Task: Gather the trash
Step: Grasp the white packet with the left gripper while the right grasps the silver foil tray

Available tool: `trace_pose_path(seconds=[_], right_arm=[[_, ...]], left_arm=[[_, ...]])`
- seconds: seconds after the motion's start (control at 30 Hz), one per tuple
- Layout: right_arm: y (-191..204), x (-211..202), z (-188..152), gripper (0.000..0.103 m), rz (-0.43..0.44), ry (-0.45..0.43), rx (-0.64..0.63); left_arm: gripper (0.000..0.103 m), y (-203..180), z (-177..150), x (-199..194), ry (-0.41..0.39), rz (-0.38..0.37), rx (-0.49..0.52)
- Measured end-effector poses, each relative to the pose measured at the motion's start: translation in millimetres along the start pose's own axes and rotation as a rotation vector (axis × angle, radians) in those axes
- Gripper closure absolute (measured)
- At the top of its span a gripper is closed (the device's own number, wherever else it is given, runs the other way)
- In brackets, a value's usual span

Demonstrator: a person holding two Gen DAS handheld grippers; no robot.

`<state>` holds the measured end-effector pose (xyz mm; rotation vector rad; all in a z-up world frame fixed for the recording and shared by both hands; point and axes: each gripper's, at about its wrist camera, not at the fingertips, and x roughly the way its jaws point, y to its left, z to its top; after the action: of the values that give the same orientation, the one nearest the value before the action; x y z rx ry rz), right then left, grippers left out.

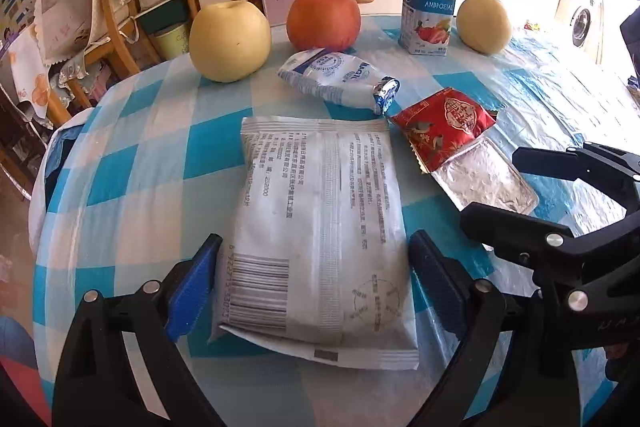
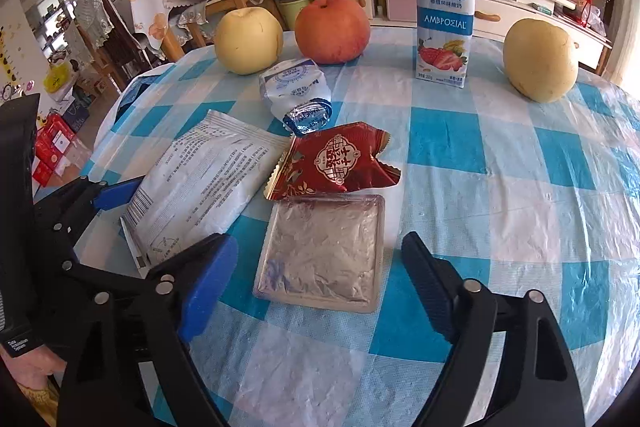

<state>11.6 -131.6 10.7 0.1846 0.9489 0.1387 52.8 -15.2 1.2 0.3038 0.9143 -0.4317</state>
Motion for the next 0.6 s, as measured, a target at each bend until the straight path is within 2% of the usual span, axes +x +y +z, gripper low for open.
trace_pose_path(seconds=[0.13,0.4,0.6], right_arm=[[-4,0,0,0.021,0.01,0.002,0.021],[-11,-3,0,0.021,-0.006,0.0,0.035],[-1,1,-1,0.019,-0.043,0.001,-0.014]], left_arm=[[0.01,5,1,3,-0.001,-0.026,-0.033],[0.021,11,-3,-2,-0.022,-0.032,-0.085],[0.029,23,-11,-10,-0.041,-0.012,-0.146]])
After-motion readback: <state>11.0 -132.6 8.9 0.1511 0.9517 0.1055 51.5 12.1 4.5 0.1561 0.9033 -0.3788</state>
